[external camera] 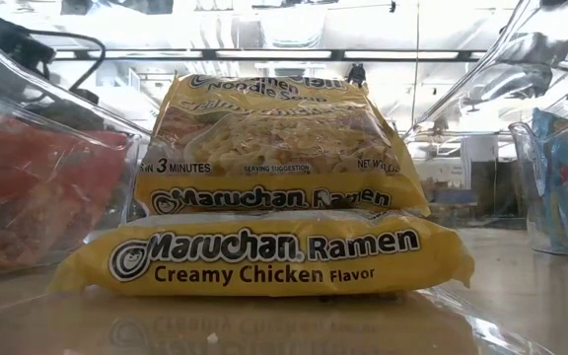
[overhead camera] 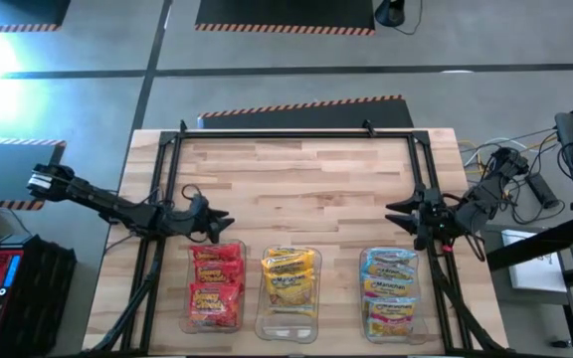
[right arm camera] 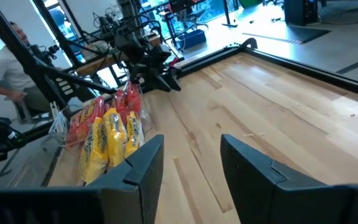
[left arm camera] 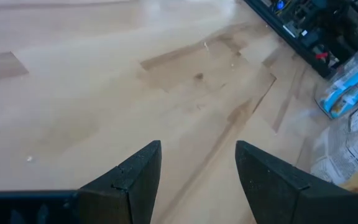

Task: Sort Maruchan noodles
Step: Return to Home Position

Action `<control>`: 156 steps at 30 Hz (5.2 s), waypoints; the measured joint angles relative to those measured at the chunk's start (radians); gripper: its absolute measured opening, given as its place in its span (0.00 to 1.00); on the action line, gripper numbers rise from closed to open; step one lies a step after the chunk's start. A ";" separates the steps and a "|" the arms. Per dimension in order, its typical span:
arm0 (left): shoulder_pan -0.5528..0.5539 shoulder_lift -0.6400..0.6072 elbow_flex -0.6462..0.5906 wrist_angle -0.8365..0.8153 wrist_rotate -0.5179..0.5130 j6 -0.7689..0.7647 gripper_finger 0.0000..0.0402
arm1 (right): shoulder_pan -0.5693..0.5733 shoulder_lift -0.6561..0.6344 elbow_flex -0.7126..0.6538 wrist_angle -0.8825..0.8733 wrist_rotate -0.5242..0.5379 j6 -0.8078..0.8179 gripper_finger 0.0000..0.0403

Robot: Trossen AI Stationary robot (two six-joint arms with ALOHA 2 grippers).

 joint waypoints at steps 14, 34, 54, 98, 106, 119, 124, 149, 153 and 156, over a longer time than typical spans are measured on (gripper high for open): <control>-0.001 -0.039 0.050 0.045 0.016 0.004 0.47 | 0.000 -0.050 0.000 0.000 0.000 0.000 0.37; 0.000 -0.500 0.051 0.053 0.016 0.000 0.47 | -0.198 -0.267 -0.098 0.001 0.002 0.000 0.37; 0.000 -0.816 0.051 0.053 0.016 0.000 0.47 | -0.717 -0.283 -0.108 0.000 0.000 0.000 0.36; 0.000 -0.796 0.050 0.053 0.016 -0.001 0.47 | -1.139 -0.259 -0.263 0.020 0.000 0.000 0.35; 0.000 -0.784 0.050 0.053 0.016 -0.001 0.47 | -1.139 -0.258 -0.265 0.030 0.000 0.000 0.35; 0.000 -0.763 0.050 0.053 0.016 -0.001 0.47 | -1.139 -0.257 -0.265 0.031 0.000 0.000 0.35; 0.000 -0.754 0.050 0.053 0.016 -0.001 0.47 | -1.139 -0.257 -0.265 0.031 0.000 0.000 0.35; 0.000 -0.737 0.050 0.052 0.016 -0.001 0.47 | -1.139 -0.257 -0.265 0.031 0.000 0.000 0.35; 0.000 -0.737 0.050 0.052 0.016 0.000 0.47 | -1.139 -0.257 -0.265 0.031 0.000 0.000 0.35; 0.000 -0.737 0.050 0.052 0.016 -0.001 0.47 | -1.139 -0.257 -0.265 0.031 0.000 0.000 0.35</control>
